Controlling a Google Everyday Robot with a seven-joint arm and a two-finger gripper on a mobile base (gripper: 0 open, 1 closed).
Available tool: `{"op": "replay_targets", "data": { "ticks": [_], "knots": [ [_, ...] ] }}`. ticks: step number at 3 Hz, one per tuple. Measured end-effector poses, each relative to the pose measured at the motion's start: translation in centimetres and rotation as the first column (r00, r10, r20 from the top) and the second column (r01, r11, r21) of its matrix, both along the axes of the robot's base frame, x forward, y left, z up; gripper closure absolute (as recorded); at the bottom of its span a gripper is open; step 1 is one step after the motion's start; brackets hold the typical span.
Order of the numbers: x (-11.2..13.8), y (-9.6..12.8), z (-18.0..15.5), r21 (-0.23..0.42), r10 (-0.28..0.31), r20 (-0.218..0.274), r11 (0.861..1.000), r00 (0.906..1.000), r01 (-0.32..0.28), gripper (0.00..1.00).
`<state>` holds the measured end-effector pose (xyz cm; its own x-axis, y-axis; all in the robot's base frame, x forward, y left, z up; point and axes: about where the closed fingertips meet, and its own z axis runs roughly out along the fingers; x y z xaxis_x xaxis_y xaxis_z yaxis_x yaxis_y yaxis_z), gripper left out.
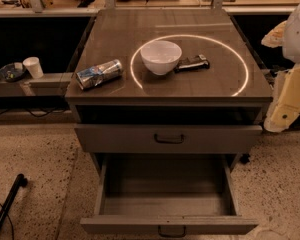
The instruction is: Place redbull can into middle drawer
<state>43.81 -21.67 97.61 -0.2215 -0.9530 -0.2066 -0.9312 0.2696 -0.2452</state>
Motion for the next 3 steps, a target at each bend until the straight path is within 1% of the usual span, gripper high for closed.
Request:
{"op": "replay_targets", "data": {
  "ticks": [1,2,3],
  "knots": [
    [0.0,0.0,0.0,0.000,0.000,0.000,1.000,1.0000,0.000,0.00],
    [2.0,1.8,-0.6,-0.038,0.062,-0.023,0.997,0.9978,-0.063,0.00],
    [5.6,6.6,-2.1,-0.086,0.196,-0.042,0.976,0.9798,-0.199,0.00]
  ]
}}
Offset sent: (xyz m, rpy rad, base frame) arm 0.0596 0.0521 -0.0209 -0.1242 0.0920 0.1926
